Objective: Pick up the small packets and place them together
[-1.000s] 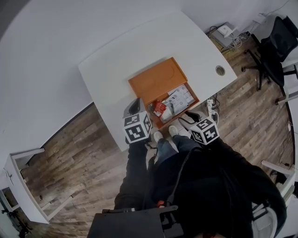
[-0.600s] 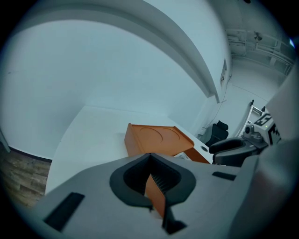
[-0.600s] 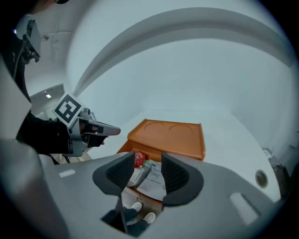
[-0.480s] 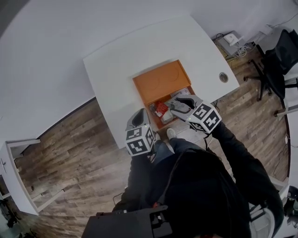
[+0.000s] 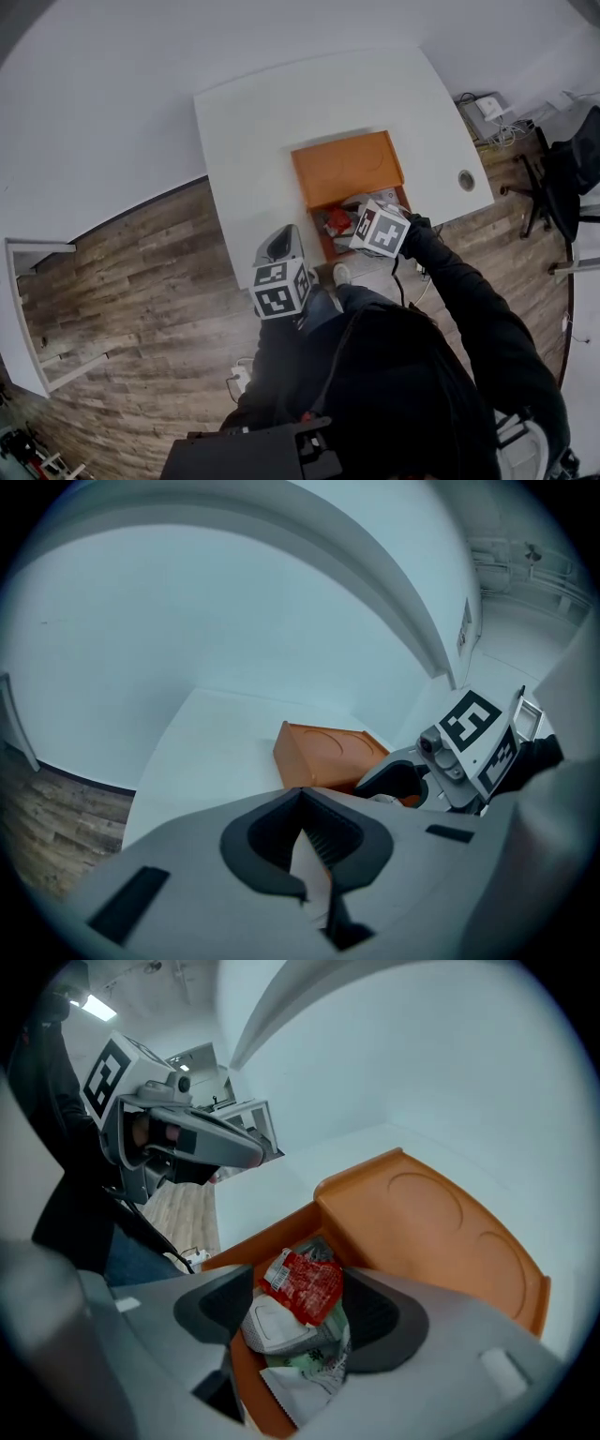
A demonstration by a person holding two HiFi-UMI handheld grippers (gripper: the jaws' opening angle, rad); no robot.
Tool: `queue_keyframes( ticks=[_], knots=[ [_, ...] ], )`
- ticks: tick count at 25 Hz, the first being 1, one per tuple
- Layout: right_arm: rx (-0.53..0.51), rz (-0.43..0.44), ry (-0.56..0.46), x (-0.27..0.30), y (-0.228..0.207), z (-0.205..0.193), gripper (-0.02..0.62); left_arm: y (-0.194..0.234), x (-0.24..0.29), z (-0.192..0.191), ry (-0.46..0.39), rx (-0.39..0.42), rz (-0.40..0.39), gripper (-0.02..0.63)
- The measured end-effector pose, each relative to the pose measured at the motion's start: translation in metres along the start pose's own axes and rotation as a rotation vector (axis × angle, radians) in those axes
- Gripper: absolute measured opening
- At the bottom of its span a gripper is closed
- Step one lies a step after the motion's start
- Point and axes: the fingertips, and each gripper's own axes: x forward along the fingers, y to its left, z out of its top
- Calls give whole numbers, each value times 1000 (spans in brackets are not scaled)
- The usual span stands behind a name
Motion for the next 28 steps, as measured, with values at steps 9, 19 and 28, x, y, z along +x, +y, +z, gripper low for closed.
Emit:
queue_keyframes(
  ticks=[9,19,28],
  knots=[
    [-96,-29,101,33,-1,-3,273,22,-7,-5,-6,-40,42,-3],
    [-189,-159,169,38,-8,-12,177,18,-6,-4,-6,-37,38,-3],
    [-182,-176,92,4,-7,-8,141,17,-9,-11,-2,-39,45,-3]
  ],
)
